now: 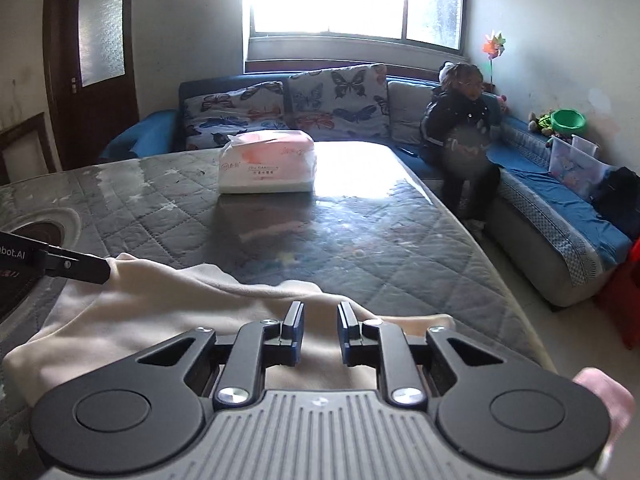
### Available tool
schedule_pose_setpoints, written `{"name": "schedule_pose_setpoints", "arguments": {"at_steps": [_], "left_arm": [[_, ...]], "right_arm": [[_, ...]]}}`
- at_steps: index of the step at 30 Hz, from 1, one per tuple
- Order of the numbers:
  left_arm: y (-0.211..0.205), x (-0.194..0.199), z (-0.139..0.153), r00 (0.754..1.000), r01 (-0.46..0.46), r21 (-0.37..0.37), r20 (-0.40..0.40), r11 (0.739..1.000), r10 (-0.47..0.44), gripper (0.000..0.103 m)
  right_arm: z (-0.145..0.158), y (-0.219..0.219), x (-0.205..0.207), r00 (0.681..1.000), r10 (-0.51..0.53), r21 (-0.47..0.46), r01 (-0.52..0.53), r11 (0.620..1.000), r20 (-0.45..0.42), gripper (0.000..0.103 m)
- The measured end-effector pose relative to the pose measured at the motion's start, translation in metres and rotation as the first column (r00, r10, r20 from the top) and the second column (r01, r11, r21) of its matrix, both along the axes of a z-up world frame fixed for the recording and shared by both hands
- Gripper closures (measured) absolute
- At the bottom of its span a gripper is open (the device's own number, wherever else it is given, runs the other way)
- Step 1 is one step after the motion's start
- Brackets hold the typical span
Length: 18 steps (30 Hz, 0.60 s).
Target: Fold clothes
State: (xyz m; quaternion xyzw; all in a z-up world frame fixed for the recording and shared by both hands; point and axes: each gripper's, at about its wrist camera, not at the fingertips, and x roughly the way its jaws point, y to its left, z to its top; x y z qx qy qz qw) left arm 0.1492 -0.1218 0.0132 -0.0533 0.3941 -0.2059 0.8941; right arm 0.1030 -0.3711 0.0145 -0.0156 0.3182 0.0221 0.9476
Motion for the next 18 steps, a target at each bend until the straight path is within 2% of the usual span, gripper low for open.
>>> {"name": "schedule_pose_setpoints", "arguments": {"at_steps": [3, 6, 12, 15, 18], "left_arm": [[-0.007, 0.011, -0.006, 1.0, 0.002, 0.036, 0.001, 0.999, -0.002, 0.062], [-0.014, 0.018, -0.011, 1.0, 0.0, 0.094, 0.009, 0.996, -0.001, 0.062], [-0.031, 0.013, 0.006, 0.995, 0.05, 0.1, 0.077, 0.994, -0.057, 0.061], [-0.048, 0.015, 0.004, 0.992, 0.098, 0.102, 0.066, 0.99, -0.105, 0.062], [-0.063, 0.021, -0.009, 0.992, 0.116, 0.142, 0.037, 0.983, -0.122, 0.062]], "right_arm": [[-0.009, -0.005, 0.011, 0.999, -0.026, 0.036, 0.027, 0.999, -0.025, 0.082], [-0.014, -0.006, 0.015, 0.999, -0.027, 0.032, 0.028, 0.999, -0.035, 0.081], [-0.004, -0.004, 0.008, 1.0, -0.003, 0.039, 0.004, 0.999, -0.008, 0.073], [-0.008, 0.001, 0.012, 1.0, 0.01, 0.023, -0.01, 1.0, -0.021, 0.069], [-0.013, 0.002, 0.017, 1.0, 0.007, 0.021, -0.007, 1.0, -0.03, 0.066]]}}
